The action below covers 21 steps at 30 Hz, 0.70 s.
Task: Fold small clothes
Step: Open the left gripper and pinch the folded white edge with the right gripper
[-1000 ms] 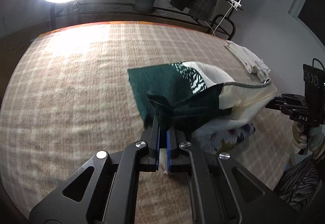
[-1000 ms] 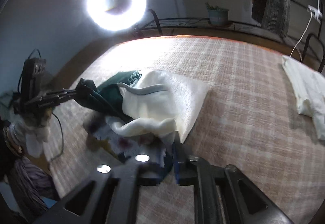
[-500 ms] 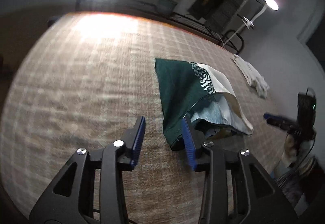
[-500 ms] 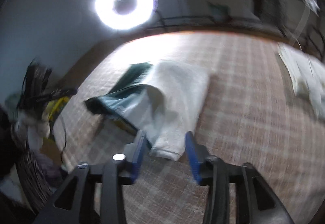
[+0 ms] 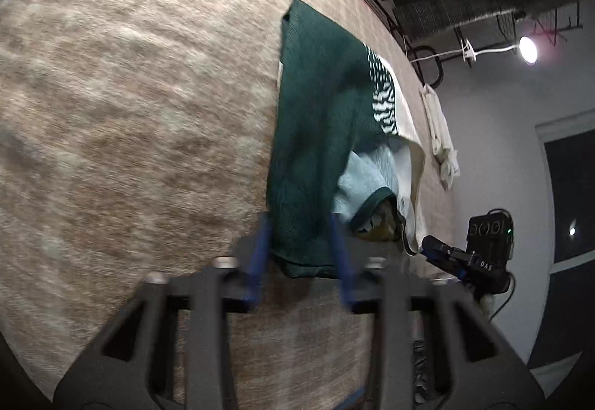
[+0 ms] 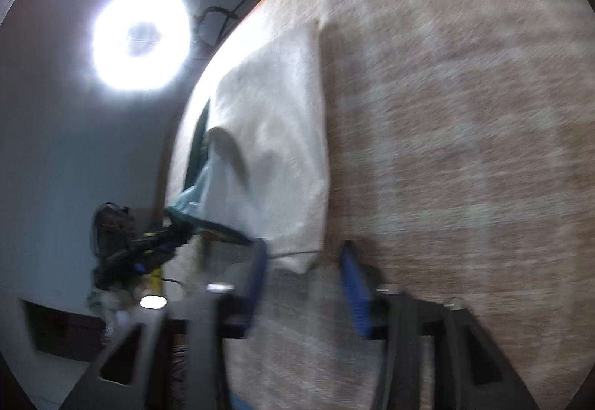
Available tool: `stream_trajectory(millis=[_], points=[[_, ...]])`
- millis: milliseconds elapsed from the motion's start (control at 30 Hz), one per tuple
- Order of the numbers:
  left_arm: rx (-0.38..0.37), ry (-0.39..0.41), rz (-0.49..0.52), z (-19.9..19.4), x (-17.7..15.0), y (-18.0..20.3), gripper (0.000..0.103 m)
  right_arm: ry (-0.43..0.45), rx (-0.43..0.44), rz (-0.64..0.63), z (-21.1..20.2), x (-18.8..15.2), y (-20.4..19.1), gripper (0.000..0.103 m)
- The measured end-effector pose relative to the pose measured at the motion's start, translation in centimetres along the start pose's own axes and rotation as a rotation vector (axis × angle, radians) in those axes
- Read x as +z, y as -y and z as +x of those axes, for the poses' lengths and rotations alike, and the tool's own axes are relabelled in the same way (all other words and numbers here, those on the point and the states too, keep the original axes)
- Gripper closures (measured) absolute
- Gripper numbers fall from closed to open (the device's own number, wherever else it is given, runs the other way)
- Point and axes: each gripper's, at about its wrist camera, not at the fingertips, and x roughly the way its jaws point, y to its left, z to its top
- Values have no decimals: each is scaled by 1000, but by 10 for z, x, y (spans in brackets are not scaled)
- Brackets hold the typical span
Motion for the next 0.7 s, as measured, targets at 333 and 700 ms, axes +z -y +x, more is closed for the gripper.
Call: stream_trajectory(millis=[333,700], points=[[193,136,286,-34,-7,45,100,120,84,-85,-42,3,-33,103],[266,53,277,-17,-19,25,95,22,-95,-127,-18,-8,-27,103]])
